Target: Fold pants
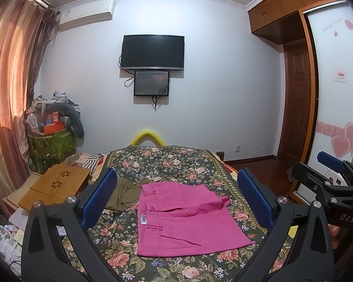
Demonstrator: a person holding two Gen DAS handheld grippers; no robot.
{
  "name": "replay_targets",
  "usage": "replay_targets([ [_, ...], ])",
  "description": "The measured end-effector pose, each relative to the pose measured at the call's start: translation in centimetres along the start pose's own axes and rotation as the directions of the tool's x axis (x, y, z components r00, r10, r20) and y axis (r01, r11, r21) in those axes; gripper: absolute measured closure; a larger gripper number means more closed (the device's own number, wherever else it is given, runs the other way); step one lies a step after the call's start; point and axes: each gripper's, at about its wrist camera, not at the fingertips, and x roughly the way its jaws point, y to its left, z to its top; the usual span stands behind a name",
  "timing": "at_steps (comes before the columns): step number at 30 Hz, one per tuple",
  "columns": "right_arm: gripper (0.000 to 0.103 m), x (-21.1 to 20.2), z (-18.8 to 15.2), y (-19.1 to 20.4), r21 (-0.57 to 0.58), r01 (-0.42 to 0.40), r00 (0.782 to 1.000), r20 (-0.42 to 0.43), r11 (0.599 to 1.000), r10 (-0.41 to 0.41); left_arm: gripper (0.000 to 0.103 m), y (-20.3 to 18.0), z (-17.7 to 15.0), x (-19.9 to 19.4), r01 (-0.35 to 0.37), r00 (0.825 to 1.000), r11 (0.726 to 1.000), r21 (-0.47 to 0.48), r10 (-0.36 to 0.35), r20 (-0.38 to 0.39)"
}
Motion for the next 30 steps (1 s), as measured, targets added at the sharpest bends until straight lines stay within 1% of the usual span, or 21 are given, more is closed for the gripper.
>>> replay_targets([
  [30, 0.0, 0.62, -0.14, -1.01, 0.003, 0.001, 1.0, -0.004, 1.0, -0.001, 0.0, 0.43, -0.05, 0.38, -0.005, 1.0, 1.0, -0.01, 0.005, -0.002],
])
